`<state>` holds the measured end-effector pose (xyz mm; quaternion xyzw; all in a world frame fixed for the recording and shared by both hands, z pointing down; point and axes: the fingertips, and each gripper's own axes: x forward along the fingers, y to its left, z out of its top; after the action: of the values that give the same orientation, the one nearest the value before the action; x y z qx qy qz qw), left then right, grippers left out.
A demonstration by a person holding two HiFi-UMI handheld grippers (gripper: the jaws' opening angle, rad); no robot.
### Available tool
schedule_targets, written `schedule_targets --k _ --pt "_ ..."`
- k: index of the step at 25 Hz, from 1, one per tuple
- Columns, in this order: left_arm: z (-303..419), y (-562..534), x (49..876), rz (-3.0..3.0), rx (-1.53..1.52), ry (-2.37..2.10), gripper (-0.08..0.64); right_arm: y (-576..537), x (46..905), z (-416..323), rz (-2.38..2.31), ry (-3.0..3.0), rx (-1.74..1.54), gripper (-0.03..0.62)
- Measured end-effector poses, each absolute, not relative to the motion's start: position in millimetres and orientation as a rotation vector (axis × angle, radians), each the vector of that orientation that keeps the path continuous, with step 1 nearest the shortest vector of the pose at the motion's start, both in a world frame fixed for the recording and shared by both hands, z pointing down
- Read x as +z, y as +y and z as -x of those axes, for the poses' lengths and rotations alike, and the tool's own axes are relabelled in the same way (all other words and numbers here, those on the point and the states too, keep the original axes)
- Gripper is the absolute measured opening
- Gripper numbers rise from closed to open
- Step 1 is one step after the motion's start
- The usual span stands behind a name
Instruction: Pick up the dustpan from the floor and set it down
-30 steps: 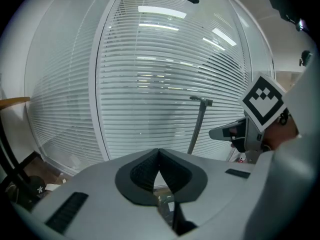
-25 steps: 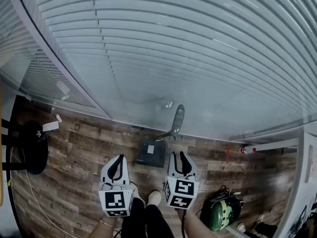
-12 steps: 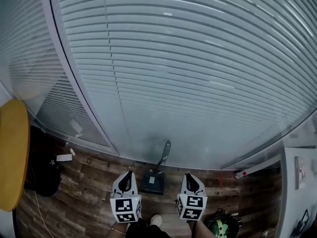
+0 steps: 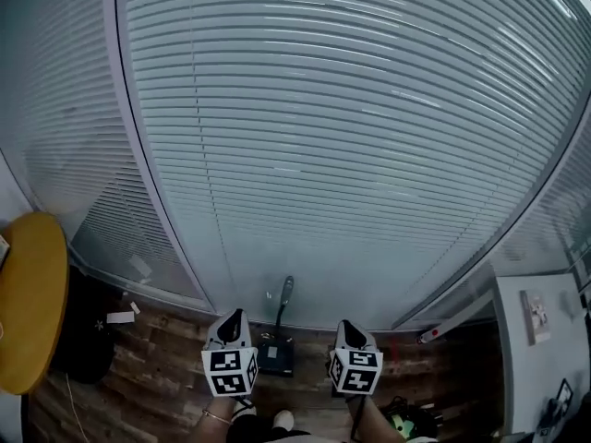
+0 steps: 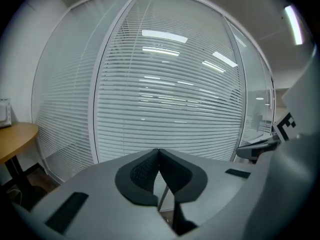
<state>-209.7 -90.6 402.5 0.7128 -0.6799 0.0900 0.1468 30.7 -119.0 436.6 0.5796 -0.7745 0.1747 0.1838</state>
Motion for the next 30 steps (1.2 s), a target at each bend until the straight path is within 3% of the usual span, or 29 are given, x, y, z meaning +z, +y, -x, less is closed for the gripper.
schedule_targets --k 15,30 --pt "211.6 -90.6 345.8 -2.222 0.201 -1.87 0.017 -101.4 381.4 -4.2 -1.685 -2.215 0.427 0.032" --pt "214.8 -67.8 354.2 -2.296 0.207 -1.759 0.017 -71.3 382.3 17.8 -1.732 -2.149 0.435 0.032"
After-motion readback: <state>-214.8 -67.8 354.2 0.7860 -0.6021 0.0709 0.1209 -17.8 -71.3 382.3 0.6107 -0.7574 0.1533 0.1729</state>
